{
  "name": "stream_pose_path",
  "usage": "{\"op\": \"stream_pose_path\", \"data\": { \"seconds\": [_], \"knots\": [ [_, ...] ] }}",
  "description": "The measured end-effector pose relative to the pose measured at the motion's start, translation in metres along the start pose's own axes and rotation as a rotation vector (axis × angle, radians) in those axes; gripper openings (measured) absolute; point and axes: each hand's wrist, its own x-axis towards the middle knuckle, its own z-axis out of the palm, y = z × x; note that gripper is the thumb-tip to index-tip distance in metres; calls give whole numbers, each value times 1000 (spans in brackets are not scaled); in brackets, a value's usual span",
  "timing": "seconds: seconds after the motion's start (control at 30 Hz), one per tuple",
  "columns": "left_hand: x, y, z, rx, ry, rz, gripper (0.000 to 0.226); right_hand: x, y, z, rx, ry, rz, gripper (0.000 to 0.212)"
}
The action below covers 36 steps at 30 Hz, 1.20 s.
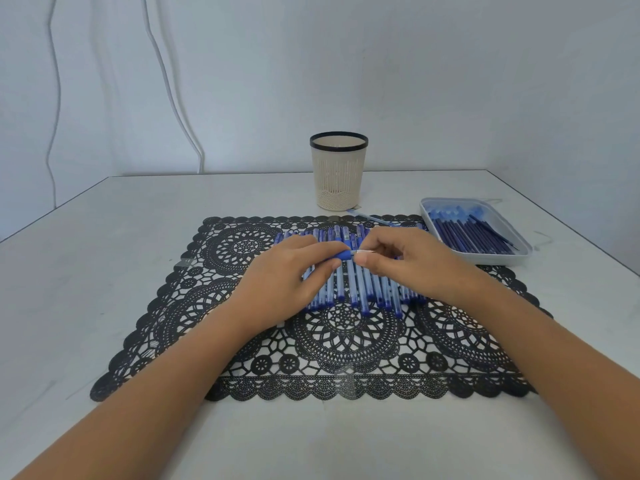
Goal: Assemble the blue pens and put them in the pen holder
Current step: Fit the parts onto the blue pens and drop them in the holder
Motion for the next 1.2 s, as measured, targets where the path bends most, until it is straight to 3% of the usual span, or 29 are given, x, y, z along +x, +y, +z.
{"op": "stream_pose_path", "data": {
  "seconds": [0.07,0.2,0.43,0.6,0.7,0.77,0.97,1.2],
  "knots": [
    [-1,-1,0,12,-23,-24,39,0,5,-9,-32,15,33,20],
    [-4,-5,-2,48,-64,-94,37,4,32,-30,-348,236,102,31],
    [-4,-7,-2,27,-103,-152,35,7,53,-32,-708,28,216,36],
    [-3,-8,-2,33,-117,-175,28,7,45,-29,-653,121,132,22],
    [-2,-7,-3,36,-106,-160,30,2,23,-25,-418,174,27,20],
    [-2,-7,-3,34,-95,-148,33,-1,9,-22,-238,128,-24,23],
    [-2,-6,-3,54,-92,-128,37,1,1,-8,-275,13,-118,36],
    [-1,0,-5,92,-98,-99,47,-2,-3,-1,-47,73,-79,8]
  ]
}}
